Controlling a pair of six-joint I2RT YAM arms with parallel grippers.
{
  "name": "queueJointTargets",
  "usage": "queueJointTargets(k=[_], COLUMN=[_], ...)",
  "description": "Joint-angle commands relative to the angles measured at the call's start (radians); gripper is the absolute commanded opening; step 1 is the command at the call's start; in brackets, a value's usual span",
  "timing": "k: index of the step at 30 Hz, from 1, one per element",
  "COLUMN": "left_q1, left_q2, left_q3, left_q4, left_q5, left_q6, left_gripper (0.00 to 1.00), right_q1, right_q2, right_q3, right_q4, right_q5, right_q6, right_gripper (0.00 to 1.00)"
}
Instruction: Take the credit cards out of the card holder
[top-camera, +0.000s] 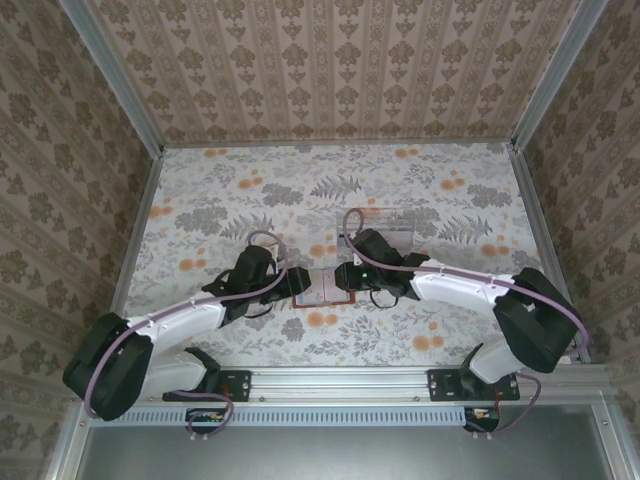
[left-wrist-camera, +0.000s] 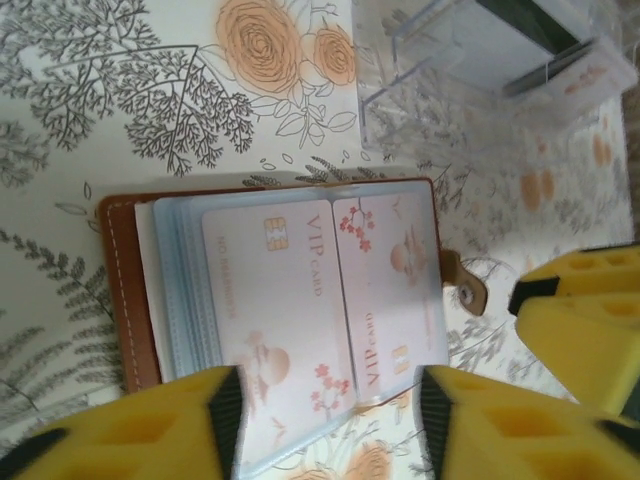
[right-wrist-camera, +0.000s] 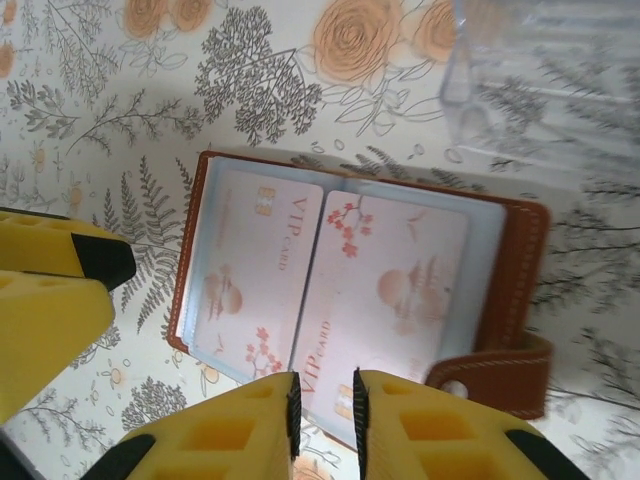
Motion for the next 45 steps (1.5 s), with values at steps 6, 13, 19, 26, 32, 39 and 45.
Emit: queueJointTargets(k=[6, 13, 19, 26, 32, 39, 45], left_q1=[0.008, -0.018, -0.056, -0.088, -0.104, -0.105, -0.112], left_q2=[0.054, 0.036, 0.061, 0.126, 0.141, 0.097, 0.104], left_q3=[0.023, 0.036, 0.07, 0.095, 0.122, 0.126, 0.133], left_q4=[0.02, 0.029, 0.038, 0.069, 0.019, -0.014, -0.011], left_q5=[0.023, 0.026, 0.012, 0.011, -0.019, -0.032, -0.029], left_q6=[0.006, -0.022, -0.043, -0.081, -0.062, -0.051, -0.047], left_gripper=[0.38, 0.38, 0.38, 0.38, 0.38, 0.37, 0.37], right_q1=[0.002, 0.0, -0.006, -0.005, -0.003, -0.003, -0.011], right_q2=[0.076, 0.074, 0.119, 0.162, 0.109, 0.022, 0.055], right_q3=[0.039, 0.039, 0.037, 0.037, 0.042, 0.07, 0.086], right_q4=[0.061, -0.062, -0.073, -0.073, -0.087, -0.193, -0.241], right_q5=[-0.073, 0.08, 0.086, 0.088, 0.081, 0.169, 0.195], right_q6=[0.057, 0.015, -0.016, -0.016, -0.025, -0.072, -0.098], right_gripper=[0.24, 0.2, 0.19, 0.17, 0.19, 0.22, 0.22])
